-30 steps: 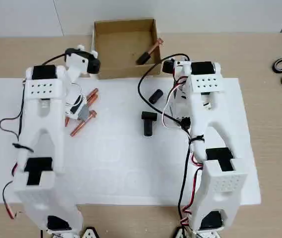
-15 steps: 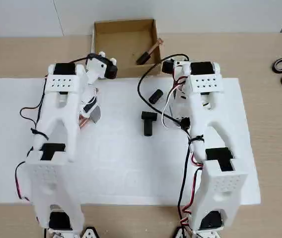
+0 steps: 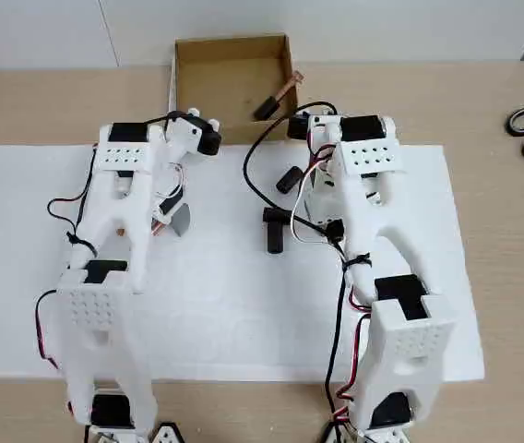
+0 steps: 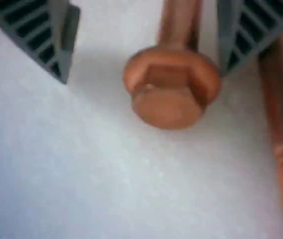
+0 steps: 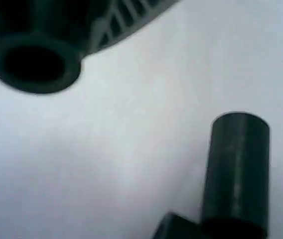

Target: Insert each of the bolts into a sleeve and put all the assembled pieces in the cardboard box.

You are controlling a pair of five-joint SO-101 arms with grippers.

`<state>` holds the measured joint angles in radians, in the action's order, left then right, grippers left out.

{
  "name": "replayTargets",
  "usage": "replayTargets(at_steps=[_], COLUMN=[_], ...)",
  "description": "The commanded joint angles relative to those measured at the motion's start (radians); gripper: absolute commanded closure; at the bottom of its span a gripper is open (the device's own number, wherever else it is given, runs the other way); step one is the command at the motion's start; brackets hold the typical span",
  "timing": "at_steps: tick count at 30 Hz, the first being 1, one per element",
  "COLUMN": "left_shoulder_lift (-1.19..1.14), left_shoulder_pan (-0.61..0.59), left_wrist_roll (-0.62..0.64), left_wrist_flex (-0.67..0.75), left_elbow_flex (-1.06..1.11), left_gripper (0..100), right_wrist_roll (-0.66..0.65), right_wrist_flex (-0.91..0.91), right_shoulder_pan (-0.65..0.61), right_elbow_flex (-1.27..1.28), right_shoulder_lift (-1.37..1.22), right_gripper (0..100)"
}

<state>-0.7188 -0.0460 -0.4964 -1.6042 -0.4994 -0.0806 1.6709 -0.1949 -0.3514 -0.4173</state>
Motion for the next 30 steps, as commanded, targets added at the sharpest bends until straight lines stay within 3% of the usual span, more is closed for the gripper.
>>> replayTargets(at_steps=[1,5,13,18,30], left_shoulder_lift=[-0.005,-0.037,-0.057,-0.052,-0.052], left_shoulder_pan=[-0.003,-0.003,0.002,0.005,0.049], left_wrist_roll=[-0.003,0.000,0.021,0.021,0.032], left_wrist_flex=[0.015,0.011,0.008,0.003,-0.146], left_elbow_flex=[-0.051,-0.084,-0.099,-0.111,-0.260], left_gripper=[83,89,89,100,100], right_wrist_roll=[-0.011,-0.011,-0.011,-0.011,-0.011], right_wrist_flex=[0.005,0.007,0.008,0.008,0.008], right_shoulder_pan=[-0.010,-0.010,-0.010,-0.010,-0.010], right_elbow_flex=[-0.005,-0.005,-0.005,-0.005,-0.005], right_shoulder_lift=[0.073,0.073,0.073,0.073,0.076], right_gripper=[99.5,99.5,99.5,99.5,99.5])
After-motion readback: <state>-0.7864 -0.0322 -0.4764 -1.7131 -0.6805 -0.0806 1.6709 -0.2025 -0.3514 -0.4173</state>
